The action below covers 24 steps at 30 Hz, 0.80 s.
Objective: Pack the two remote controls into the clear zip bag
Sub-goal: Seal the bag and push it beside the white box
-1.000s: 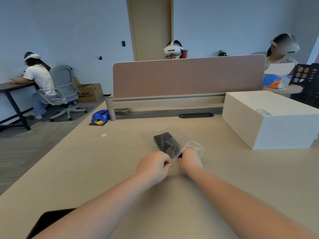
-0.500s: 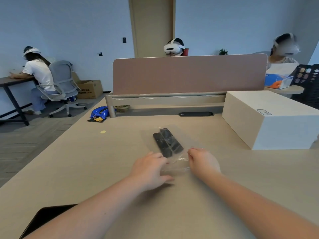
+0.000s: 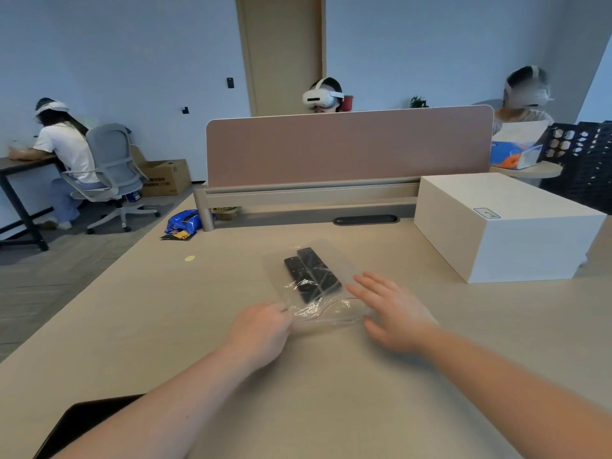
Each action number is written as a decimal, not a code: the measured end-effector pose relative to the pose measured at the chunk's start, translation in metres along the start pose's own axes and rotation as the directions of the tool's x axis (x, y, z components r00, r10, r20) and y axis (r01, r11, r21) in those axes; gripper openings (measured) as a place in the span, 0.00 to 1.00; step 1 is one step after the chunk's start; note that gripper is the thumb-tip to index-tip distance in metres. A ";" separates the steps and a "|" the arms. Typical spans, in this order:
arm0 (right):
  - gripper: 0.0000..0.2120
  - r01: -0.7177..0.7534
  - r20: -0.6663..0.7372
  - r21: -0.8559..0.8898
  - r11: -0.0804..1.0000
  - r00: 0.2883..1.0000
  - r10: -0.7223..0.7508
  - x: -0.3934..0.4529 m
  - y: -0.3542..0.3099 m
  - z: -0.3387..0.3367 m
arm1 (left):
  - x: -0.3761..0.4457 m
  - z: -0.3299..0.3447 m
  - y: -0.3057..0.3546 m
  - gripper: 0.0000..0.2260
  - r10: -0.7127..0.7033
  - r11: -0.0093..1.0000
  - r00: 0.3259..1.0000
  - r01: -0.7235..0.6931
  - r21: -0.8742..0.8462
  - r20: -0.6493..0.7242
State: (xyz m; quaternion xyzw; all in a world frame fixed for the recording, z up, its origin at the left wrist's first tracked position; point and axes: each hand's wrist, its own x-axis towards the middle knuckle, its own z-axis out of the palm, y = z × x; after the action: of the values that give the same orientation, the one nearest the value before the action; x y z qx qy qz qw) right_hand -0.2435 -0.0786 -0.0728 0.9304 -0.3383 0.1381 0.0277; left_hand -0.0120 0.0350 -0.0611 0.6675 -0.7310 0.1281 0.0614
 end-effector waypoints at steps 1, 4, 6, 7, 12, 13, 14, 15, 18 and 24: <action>0.28 0.031 0.026 -0.001 1.000 0.999 -0.031 0.001 -0.003 0.004 | 0.000 0.002 -0.001 0.08 0.014 1.000 1.000 -0.015 -0.022 -0.023; 0.20 0.120 -0.024 -0.046 0.992 0.992 -0.121 0.006 -0.008 0.019 | 0.002 0.007 -0.002 0.08 0.081 0.996 0.994 -0.079 0.031 -0.071; 0.15 0.130 -0.055 -0.047 0.990 0.990 -0.133 0.008 -0.010 0.022 | 0.004 0.011 -0.002 0.10 0.132 0.987 0.986 -0.122 0.103 -0.100; 0.14 0.130 -0.030 -0.028 0.991 0.991 -0.131 0.009 -0.013 0.022 | 0.004 0.012 -0.002 0.08 0.156 0.982 0.981 -0.142 0.124 -0.111; 0.13 0.146 -0.034 0.007 0.989 0.989 -0.146 0.012 -0.020 0.016 | 0.006 0.012 0.000 0.06 0.156 0.981 0.968 -0.128 0.146 -0.198; 0.12 0.164 -0.087 -0.012 0.986 0.982 -0.165 0.012 -0.022 0.017 | 0.006 0.011 -0.001 0.06 0.125 0.988 0.967 -0.100 0.119 -0.223; 0.11 0.174 -0.135 -0.029 0.984 0.975 -0.176 0.012 -0.023 0.018 | 0.006 0.012 -0.001 0.08 0.095 0.994 0.965 -0.077 0.080 -0.246; 0.10 0.173 -0.182 -0.047 0.984 0.967 -0.179 0.012 -0.025 0.018 | 0.006 0.012 -0.002 0.10 0.073 0.997 0.962 -0.062 0.049 -0.264; 0.12 0.157 -0.249 -0.025 0.987 0.955 -0.158 0.015 -0.038 0.016 | 0.005 0.013 -0.002 0.12 0.040 0.999 0.946 -0.044 -0.005 -0.323; 0.06 0.201 -0.292 0.021 0.979 0.938 -0.187 0.024 -0.047 0.022 | 0.004 0.015 -0.001 0.12 0.012 0.999 0.933 -0.023 -0.025 -0.360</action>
State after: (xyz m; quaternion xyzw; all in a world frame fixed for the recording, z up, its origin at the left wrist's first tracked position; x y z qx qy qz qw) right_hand -0.1905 -0.0611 -0.0854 0.9295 -0.2337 0.2772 0.0669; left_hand -0.0106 0.0273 -0.0739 0.6254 -0.7150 0.2382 0.2023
